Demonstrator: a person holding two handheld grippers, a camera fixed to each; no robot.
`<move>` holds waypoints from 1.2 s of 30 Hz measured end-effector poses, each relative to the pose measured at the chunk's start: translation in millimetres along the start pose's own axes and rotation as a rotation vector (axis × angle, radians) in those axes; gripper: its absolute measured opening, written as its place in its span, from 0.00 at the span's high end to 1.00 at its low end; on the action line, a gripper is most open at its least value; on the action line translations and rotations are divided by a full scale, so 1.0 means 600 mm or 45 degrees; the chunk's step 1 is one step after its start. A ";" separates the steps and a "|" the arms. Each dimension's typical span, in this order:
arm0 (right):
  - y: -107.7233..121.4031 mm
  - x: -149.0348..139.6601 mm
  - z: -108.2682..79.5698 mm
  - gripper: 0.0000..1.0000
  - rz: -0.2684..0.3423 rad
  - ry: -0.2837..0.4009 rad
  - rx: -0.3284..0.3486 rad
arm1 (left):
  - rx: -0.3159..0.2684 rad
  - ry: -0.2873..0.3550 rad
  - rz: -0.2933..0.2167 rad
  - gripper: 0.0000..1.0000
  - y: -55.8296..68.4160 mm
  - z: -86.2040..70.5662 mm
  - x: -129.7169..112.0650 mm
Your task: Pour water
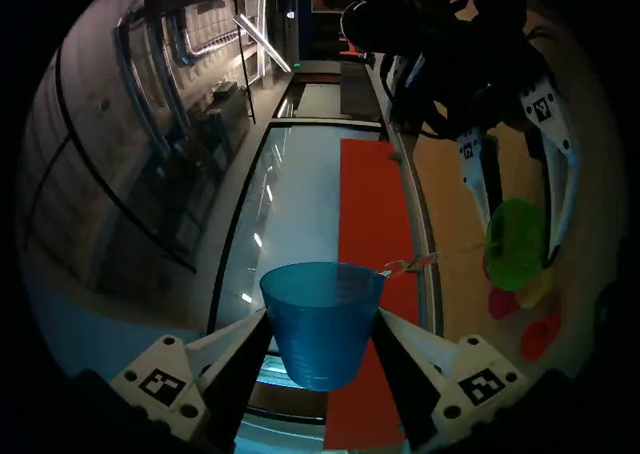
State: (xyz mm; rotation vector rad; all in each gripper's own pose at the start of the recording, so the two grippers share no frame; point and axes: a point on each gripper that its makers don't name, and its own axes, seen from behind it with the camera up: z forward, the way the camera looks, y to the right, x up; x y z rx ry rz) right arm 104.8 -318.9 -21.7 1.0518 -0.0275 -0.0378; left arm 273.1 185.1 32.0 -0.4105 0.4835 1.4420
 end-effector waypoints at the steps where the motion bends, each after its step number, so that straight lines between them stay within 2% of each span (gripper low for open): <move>1: 0.000 0.000 0.000 0.11 0.000 0.000 0.000 | 0.000 0.001 0.008 0.19 0.001 0.000 0.000; 23: 0.003 0.002 -0.002 0.11 0.005 0.007 -0.003 | -0.013 0.023 0.145 0.19 0.011 -0.002 0.018; 26: 0.002 0.003 -0.003 0.11 0.004 0.009 -0.003 | -0.011 0.020 0.147 0.19 0.009 -0.001 0.016; 32: 0.003 0.003 -0.005 0.11 0.006 0.011 -0.003 | -0.001 0.020 0.141 0.19 -0.011 0.001 0.014; 36: 0.003 0.003 -0.005 0.11 0.005 0.011 -0.004 | -0.015 0.011 0.117 0.19 -0.007 0.003 0.007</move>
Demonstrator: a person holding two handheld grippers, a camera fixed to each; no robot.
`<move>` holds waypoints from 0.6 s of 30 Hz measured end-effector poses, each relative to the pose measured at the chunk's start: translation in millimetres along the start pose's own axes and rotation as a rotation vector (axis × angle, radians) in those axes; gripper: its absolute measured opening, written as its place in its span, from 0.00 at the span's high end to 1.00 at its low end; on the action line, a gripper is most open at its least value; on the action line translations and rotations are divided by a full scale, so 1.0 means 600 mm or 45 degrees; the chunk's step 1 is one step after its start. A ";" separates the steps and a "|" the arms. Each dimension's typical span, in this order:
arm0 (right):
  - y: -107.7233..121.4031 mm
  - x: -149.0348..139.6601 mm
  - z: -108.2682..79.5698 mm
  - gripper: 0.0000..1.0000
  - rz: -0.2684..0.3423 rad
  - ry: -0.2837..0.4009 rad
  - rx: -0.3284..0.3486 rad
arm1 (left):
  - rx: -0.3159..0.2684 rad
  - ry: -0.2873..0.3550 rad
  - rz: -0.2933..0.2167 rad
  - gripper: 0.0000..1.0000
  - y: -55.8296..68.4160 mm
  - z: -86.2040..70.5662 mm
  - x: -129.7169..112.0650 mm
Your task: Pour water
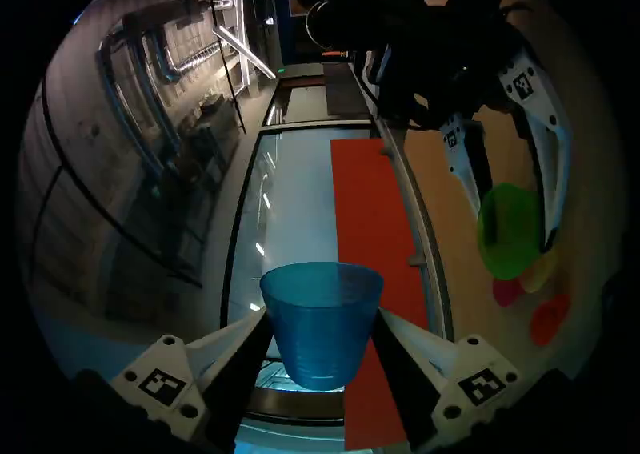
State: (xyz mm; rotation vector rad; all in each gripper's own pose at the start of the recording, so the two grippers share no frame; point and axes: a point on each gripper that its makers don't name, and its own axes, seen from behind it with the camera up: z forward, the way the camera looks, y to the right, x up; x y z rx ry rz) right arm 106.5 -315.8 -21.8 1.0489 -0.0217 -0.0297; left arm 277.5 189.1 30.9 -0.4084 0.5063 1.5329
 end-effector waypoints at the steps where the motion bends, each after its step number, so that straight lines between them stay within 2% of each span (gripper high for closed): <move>1: 0.000 0.000 0.000 0.11 0.000 0.000 0.000 | 0.000 -0.003 -0.012 0.19 0.000 0.001 -0.002; 4: 0.001 0.002 0.000 0.11 0.000 0.004 -0.002 | 0.006 -0.014 -0.074 0.19 -0.003 0.003 -0.007; 8: 0.003 0.005 -0.002 0.11 0.002 0.011 -0.003 | 0.008 -0.018 -0.191 0.19 -0.004 0.004 -0.010; 14: 0.009 0.007 -0.006 0.11 0.008 0.020 -0.011 | -0.019 0.016 -0.424 0.19 0.017 0.001 0.002; 18: 0.011 0.009 -0.007 0.11 0.010 0.025 -0.015 | -0.004 0.033 -0.577 0.19 0.007 0.007 -0.002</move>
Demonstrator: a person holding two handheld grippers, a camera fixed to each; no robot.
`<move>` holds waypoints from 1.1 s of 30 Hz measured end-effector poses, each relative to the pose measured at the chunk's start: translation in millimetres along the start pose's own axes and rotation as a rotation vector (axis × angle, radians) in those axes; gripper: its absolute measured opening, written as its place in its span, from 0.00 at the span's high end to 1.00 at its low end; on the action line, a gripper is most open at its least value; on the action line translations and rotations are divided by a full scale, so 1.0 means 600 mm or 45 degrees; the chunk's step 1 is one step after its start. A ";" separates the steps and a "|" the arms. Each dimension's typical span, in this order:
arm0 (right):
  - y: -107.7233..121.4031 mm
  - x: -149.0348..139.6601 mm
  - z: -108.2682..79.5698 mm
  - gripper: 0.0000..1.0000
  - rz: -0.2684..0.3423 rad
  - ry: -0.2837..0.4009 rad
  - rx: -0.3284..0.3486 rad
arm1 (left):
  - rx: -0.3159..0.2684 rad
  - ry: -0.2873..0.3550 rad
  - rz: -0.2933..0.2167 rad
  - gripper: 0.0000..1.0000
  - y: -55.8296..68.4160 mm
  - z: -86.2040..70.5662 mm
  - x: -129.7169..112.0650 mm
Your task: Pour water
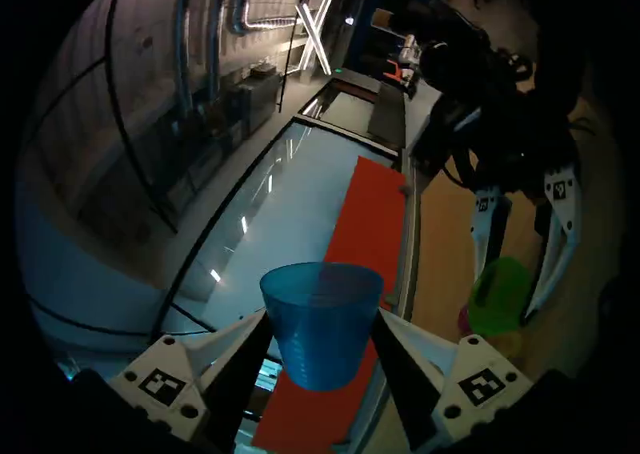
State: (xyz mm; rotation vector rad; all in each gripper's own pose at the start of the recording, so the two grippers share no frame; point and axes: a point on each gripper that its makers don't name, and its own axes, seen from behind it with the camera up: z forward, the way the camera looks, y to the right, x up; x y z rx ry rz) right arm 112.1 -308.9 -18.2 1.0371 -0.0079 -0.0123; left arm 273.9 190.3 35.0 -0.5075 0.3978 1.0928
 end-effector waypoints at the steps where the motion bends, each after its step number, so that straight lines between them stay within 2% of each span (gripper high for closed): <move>1: 0.001 0.000 -0.001 0.11 0.000 0.001 -0.001 | 0.002 0.003 -0.035 0.19 -0.003 0.001 -0.001; 8: 0.002 0.001 -0.007 0.11 -0.001 0.010 0.002 | 0.020 -0.005 -0.300 0.19 -0.007 -0.002 -0.014; 14: 0.003 0.003 -0.009 0.11 -0.002 0.014 0.001 | 0.037 -0.038 -0.508 0.19 -0.019 0.002 -0.035; 20: 0.005 0.006 -0.010 0.11 -0.003 0.020 -0.004 | 0.028 -0.032 -0.765 0.19 -0.032 0.004 -0.045; 23: 0.006 0.008 -0.010 0.11 0.000 0.023 -0.005 | 0.022 -0.028 -0.866 0.19 -0.035 0.004 -0.049; 33: 0.003 0.021 -0.011 0.11 -0.007 0.035 -0.012 | 0.016 -0.043 -1.053 0.19 -0.027 0.006 -0.066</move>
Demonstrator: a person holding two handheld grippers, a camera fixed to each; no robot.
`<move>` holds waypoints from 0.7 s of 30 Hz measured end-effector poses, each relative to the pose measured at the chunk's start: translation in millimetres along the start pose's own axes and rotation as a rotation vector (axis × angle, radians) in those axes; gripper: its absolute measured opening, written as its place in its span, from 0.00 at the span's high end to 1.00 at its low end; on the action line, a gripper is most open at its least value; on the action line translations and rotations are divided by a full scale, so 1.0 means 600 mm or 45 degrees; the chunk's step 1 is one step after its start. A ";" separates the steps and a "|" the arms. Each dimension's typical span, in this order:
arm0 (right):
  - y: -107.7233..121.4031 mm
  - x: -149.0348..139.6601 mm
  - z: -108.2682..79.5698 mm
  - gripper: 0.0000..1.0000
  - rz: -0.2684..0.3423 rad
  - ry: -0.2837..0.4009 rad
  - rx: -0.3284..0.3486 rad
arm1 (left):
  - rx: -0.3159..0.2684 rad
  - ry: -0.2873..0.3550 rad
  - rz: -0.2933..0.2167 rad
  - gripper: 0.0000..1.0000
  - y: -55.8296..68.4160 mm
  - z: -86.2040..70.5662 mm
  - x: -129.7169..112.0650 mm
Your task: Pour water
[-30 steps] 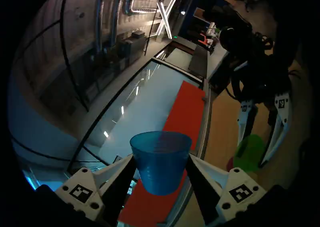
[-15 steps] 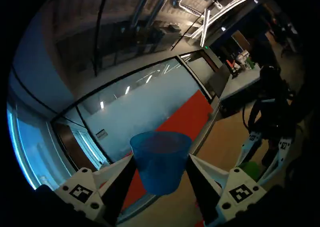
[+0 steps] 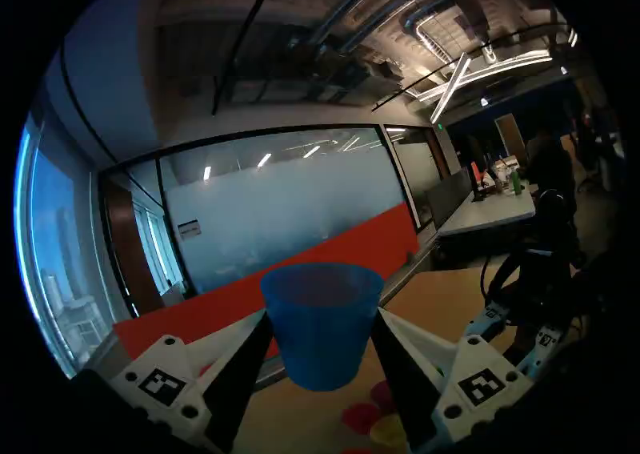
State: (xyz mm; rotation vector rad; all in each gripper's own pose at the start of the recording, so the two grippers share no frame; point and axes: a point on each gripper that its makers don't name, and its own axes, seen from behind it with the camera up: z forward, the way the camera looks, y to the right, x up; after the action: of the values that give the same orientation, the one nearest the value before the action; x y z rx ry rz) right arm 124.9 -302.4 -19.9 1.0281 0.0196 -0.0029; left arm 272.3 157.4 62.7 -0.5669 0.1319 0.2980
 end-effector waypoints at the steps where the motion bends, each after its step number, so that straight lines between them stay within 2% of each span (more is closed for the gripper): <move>1: 0.000 0.001 0.000 0.11 -0.001 0.001 -0.001 | -0.003 0.003 -0.023 0.19 -0.001 0.001 0.000; 11: 0.005 0.006 -0.004 0.11 -0.005 0.005 -0.013 | -0.018 0.039 -0.295 0.19 -0.015 0.009 0.006; 15: 0.005 0.004 -0.005 0.11 -0.004 0.001 -0.014 | -0.018 0.042 -0.345 0.19 -0.020 0.007 0.000; 21: 0.005 0.001 -0.003 0.11 -0.004 -0.004 -0.015 | -0.007 0.019 -0.340 0.19 -0.025 0.004 -0.015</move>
State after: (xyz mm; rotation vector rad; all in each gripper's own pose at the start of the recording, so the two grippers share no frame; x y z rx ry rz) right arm 125.5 -299.0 -18.2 1.0160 0.0184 -0.0077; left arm 268.3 144.7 74.3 -0.5848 0.0685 0.0350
